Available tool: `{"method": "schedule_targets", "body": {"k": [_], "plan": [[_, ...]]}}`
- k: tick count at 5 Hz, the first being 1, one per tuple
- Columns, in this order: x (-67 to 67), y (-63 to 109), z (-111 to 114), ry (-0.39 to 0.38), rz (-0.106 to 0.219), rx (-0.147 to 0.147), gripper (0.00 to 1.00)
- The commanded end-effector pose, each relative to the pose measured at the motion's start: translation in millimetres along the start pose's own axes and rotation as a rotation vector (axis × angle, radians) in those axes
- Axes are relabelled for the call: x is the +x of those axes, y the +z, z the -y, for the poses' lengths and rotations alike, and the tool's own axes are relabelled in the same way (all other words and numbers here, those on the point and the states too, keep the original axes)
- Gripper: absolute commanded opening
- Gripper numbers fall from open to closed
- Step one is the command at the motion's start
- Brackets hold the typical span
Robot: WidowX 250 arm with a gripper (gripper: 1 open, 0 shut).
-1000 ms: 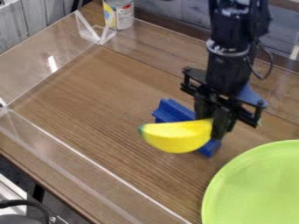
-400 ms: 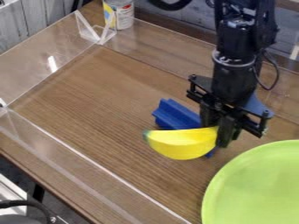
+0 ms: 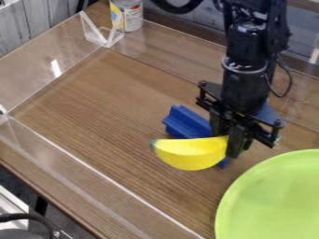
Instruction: Put the banana in the green plate
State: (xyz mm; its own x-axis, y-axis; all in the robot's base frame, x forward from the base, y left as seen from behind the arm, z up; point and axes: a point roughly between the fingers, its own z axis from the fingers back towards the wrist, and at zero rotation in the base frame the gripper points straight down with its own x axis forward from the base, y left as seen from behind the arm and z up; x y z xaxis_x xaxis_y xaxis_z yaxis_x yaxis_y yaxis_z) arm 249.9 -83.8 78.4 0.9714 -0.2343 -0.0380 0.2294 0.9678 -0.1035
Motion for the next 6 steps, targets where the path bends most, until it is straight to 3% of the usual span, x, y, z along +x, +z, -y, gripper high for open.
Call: {"method": "schedule_targets", "body": {"k": [1,4,6], "plan": [[2.3,3.0,-5,0.003,0.024,0.001,0.0],[3.0,-5.4,-13,0.001,0.021,0.005,0.0],[1.0,-11.8,-5,-0.03,0.009,-0.002,0.0]]}}
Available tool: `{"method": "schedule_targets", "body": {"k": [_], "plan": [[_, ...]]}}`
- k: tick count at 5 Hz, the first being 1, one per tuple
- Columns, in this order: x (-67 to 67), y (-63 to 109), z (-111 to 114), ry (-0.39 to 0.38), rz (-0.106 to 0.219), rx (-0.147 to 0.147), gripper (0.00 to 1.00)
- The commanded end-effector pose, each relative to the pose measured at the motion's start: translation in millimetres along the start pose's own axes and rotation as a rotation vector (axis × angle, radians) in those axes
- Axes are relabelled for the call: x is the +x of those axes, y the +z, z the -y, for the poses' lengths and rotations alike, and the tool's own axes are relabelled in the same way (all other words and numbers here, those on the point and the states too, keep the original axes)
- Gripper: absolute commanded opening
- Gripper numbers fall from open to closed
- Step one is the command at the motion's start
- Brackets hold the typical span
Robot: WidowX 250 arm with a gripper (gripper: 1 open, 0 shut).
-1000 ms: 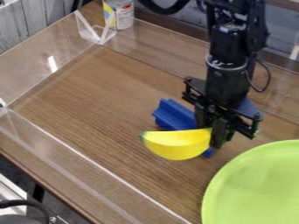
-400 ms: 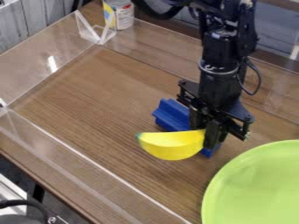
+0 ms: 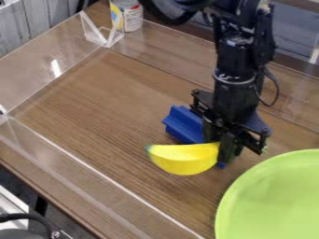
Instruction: Put the banana in the green plate
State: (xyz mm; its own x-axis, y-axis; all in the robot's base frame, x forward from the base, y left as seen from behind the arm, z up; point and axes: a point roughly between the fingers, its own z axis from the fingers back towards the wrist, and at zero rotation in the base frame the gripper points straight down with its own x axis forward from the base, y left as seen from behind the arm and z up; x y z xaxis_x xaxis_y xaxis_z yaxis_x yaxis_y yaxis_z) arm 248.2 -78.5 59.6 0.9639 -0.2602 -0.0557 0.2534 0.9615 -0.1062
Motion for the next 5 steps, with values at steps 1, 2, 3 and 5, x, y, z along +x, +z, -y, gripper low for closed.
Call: {"method": "schedule_targets", "body": {"k": [1,2,3,5], "plan": [[3.1,3.8,-1,-0.008,0.025,0.0,0.0],[3.3,1.0,4,-0.027,0.02,-0.003,0.0],[3.6,-1.7,10,-0.056,0.015,-0.005,0.0],[4.9,-10.5,28,-0.139,0.005,-0.008,0.0]]}}
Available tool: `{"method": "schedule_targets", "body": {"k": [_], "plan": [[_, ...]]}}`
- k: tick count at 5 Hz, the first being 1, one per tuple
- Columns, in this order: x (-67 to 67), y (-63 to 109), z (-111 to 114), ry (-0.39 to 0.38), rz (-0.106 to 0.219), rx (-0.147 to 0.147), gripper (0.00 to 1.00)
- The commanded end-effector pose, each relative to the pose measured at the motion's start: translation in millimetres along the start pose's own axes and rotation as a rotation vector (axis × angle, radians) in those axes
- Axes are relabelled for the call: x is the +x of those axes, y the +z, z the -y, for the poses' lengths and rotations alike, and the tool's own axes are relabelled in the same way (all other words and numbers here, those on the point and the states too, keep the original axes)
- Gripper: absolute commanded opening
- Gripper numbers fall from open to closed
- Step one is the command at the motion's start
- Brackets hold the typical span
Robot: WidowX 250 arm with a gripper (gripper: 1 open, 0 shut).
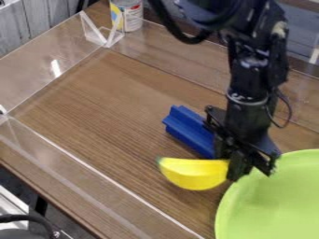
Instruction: Put the banana in the green plate
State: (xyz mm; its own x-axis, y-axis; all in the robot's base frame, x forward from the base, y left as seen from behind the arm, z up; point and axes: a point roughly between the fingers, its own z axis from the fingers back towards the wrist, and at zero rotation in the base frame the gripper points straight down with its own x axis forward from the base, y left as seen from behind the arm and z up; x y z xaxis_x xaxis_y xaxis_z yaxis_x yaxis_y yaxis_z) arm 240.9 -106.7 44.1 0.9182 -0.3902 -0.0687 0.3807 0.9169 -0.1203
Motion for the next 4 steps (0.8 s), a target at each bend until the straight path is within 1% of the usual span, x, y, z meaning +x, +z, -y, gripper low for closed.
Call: {"method": "schedule_targets", "body": {"k": [1,2,4], "plan": [[11.5,0.5,14,-0.038,0.031,0.0,0.0],[19.5,-7.8,26,-0.064,0.031,0.001,0.0],[20.2,-14.2,28,-0.134,0.024,-0.001,0.0]]}}
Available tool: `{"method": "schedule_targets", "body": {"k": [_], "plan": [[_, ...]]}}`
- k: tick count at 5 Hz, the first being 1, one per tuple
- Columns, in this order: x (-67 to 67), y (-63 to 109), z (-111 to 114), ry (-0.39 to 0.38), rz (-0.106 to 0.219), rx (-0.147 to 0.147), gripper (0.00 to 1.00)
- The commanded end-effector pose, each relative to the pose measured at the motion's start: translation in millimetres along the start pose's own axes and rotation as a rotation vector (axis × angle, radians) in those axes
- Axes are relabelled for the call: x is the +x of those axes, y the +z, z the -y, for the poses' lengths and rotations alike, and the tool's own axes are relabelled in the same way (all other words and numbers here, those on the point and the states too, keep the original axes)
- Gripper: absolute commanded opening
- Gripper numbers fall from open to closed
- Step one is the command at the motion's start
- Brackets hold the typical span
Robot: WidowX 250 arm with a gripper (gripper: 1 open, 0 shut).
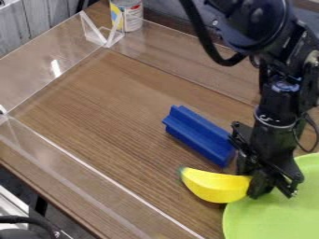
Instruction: Put the banana in the green plate
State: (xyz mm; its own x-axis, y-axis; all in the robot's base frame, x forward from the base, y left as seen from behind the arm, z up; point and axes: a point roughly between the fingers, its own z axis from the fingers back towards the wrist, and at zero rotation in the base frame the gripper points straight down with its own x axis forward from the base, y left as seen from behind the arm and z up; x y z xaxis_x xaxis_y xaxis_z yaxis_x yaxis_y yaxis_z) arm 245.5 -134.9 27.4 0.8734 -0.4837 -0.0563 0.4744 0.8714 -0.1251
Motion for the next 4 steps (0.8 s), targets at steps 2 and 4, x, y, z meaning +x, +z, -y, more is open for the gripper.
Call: {"method": "schedule_targets", "body": {"k": [2,4], "plan": [[4.0,-2.5,6,-0.062,0.016,-0.005,0.0],[3.1,-9.5,6,-0.082,0.008,-0.009,0.0]]}}
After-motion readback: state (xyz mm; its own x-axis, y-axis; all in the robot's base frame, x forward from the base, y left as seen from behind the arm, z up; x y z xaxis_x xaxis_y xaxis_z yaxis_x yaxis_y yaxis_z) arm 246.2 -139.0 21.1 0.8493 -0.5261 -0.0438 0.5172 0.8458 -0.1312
